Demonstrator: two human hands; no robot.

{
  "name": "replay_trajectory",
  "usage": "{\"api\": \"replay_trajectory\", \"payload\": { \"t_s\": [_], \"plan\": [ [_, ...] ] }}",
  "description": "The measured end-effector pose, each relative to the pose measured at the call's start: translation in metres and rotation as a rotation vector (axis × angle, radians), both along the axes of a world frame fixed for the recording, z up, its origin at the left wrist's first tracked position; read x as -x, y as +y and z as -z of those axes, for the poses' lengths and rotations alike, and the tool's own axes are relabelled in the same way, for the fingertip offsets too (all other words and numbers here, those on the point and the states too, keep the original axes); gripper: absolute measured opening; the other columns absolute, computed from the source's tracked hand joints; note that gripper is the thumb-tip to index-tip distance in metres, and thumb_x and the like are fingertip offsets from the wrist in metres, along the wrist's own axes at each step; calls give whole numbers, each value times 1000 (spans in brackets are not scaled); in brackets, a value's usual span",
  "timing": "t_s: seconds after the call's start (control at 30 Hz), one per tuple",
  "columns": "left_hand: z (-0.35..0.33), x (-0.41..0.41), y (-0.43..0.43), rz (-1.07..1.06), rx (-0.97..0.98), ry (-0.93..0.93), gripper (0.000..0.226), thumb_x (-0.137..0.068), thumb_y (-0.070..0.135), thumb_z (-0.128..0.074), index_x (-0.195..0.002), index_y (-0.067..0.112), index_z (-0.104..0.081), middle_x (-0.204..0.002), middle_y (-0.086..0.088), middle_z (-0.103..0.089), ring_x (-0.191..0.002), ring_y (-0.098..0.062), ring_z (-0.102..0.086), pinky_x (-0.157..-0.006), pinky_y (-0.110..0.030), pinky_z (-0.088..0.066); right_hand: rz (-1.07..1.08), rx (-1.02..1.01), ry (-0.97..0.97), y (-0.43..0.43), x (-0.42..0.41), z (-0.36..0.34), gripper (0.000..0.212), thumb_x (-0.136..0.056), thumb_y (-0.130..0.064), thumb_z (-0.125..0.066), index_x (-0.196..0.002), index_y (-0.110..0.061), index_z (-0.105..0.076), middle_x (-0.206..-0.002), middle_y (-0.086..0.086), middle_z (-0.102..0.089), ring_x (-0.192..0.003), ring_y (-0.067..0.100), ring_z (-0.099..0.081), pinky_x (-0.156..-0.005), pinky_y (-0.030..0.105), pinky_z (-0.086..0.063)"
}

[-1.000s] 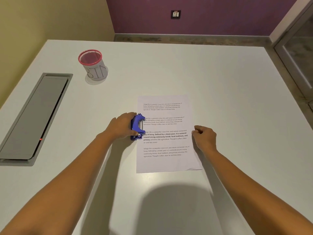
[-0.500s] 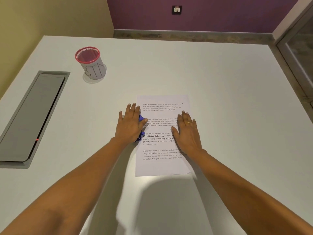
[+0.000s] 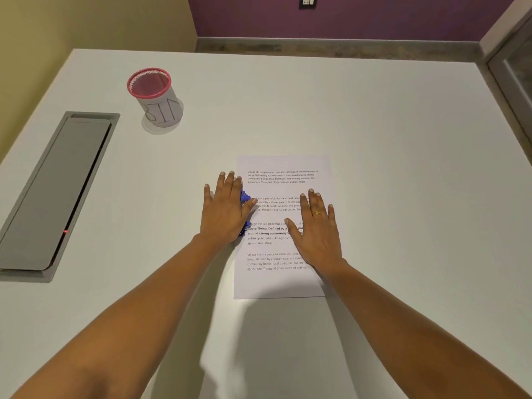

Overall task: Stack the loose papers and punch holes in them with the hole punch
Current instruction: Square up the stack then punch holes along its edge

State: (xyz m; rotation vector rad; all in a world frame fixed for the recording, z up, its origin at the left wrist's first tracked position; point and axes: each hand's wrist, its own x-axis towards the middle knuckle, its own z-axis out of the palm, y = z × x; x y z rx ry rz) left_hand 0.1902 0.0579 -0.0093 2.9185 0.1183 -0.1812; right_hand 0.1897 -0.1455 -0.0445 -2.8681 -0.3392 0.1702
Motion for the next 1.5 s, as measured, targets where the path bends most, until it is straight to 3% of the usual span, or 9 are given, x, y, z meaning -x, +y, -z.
{"api": "replay_trajectory", "payload": {
  "t_s": [0.17, 0.47, 1.13, 1.5],
  "plan": [
    [-5, -3, -1, -10, -53, 8, 66, -94, 53, -21, -146, 13, -19, -158, -6, -12, -146, -22, 2, -113, -56, 4, 8, -19, -24, 0, 1, 0, 67, -94, -53, -26, -147, -15, -15, -158, 6, -10, -146, 19, -6, -118, 39, -1],
    [-4, -25, -2, -25, 12, -33, 57, -98, 42, -18, -147, 13, -18, -158, -7, -7, -146, -23, 5, -115, -50, 4, 14, -24, -16, 0, 0, 0, 67, -93, -52, -26, -147, -14, -14, -158, 6, -9, -146, 18, -5, -119, 38, 1],
    [11, -27, 2, -37, 109, -86, 51, -100, 35, -18, -147, 18, -16, -158, -5, -10, -146, -21, 3, -115, -44, 8, 40, -58, -116, 4, 4, 2, 63, -92, -46, -37, -144, -11, -28, -154, 9, -24, -144, 20, -19, -118, 38, -7],
    [12, -27, 3, -40, 144, -86, 50, -100, 33, -18, -147, 18, -16, -158, -5, -12, -146, -22, 3, -116, -45, 6, 35, -46, -146, 4, 5, 2, 63, -93, -47, -33, -144, -10, -29, -154, 9, -24, -144, 19, -19, -119, 36, -6]
  ]
}}
